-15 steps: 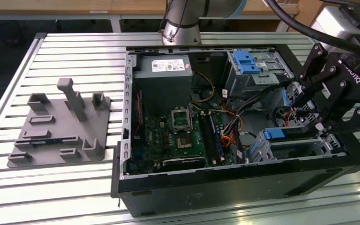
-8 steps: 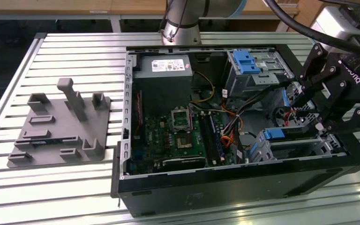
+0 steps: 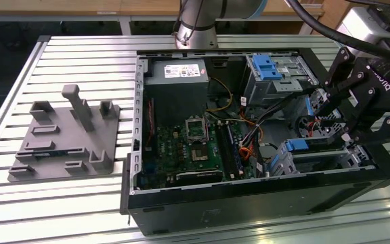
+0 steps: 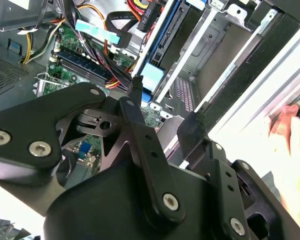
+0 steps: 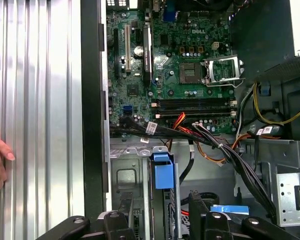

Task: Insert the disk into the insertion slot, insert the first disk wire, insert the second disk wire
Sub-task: 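Insert the first disk wire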

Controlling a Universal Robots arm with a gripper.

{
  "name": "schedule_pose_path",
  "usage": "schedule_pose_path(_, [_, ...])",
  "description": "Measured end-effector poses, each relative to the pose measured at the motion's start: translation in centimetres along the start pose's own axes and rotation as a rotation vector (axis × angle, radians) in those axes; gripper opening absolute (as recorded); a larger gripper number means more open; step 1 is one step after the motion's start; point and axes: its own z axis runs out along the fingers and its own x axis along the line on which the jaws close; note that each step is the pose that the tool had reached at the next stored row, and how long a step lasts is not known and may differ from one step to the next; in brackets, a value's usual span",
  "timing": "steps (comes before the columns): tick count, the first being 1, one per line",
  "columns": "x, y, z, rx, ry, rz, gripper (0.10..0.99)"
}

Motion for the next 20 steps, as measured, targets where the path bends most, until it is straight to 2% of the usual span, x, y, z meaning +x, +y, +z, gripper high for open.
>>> schedule_pose_path(2, [0.0,0.01,0.05,0.004,0.0012,0.0,0.557])
schedule_pose_path(5, [-0.22,0.07,0.07,0.047,0.0195,-0.002,0.557])
schedule_pose_path(7, [-0.5,0.08,0.1,0.068,0.0403,-0.002,0.557])
schedule_pose_path(8, [-0.79,0.09,0.15,0.071,0.0498,-0.002,0.557])
schedule_pose_path(9, [-1.17,0.1,0.21,0.072,0.0552,-0.002,0.557])
schedule_pose_path(15, [-3.61,0.14,0.66,0.072,0.0562,-0.002,0.557])
schedule_pose_path(17, [-4.0,-0.05,0.79,0.072,0.0628,-0.002,0.557])
schedule_pose_path(19, [-4.36,-0.23,0.85,0.072,0.073,-0.001,0.545])
schedule_pose_path(20, [-4.54,-0.35,0.89,0.073,0.077,-0.001,0.482])
